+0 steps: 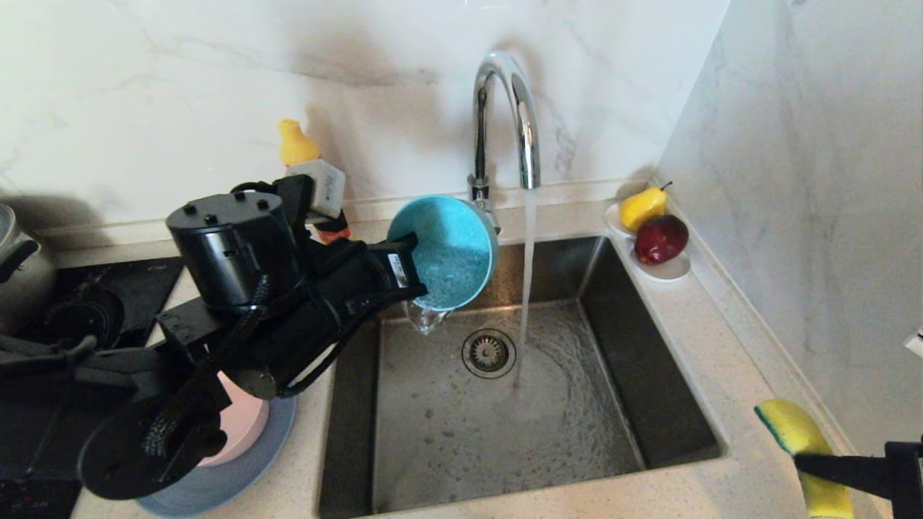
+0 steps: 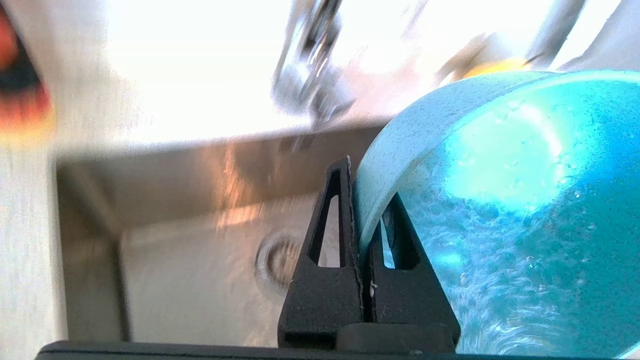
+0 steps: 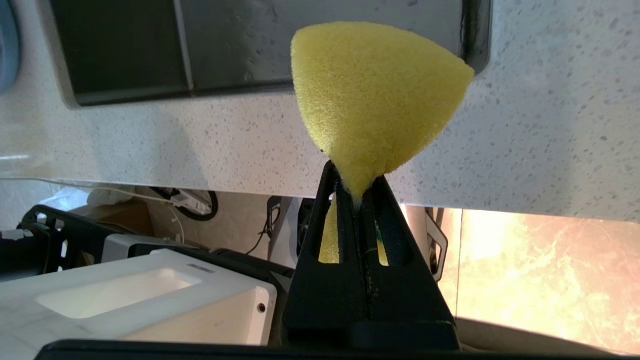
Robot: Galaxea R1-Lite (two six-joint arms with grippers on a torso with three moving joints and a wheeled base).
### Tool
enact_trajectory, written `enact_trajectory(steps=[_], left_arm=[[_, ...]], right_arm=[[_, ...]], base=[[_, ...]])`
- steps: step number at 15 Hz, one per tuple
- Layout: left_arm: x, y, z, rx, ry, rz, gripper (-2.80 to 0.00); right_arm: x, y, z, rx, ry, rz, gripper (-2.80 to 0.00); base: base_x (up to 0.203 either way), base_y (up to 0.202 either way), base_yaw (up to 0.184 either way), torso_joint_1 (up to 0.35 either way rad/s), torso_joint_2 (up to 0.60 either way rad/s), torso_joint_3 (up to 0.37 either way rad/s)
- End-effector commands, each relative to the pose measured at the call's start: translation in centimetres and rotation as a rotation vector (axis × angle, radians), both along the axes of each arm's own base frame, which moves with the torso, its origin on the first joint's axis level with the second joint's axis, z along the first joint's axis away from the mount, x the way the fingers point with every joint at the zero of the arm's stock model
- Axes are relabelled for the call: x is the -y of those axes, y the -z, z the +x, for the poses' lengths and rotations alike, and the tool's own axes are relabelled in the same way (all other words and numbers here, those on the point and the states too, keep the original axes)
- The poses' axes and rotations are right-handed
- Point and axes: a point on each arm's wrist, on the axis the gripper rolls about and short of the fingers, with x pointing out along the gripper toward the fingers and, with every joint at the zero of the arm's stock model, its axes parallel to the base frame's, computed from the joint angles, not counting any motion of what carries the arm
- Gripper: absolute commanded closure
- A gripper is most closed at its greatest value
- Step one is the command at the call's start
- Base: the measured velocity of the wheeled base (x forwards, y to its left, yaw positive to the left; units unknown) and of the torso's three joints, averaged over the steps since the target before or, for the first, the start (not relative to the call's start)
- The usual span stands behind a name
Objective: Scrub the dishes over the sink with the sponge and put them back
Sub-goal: Wash the bowl
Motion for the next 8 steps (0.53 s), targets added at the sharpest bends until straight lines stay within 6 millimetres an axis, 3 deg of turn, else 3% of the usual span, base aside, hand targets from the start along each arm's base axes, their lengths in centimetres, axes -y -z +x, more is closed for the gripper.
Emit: enact_trajectory(steps=[1,8], left_arm=[[-0.73,-1.07,-1.07,0.100,0.009,-0.041,0.00],[-1.24,-2.05,-1.87,0.274,0.012,-0.089,0.00]], right_arm=[[-0.09,0.43,0.23,-0.017,-0.001,-0.003,0.00],[-0.31,1.04,1.02,0.003,-0.001,0.002,0.00]], base=[[0.000,0.000,0.000,0.000,0.00,0.000],[0.000,0.000,0.000,0.000,0.00,0.000]])
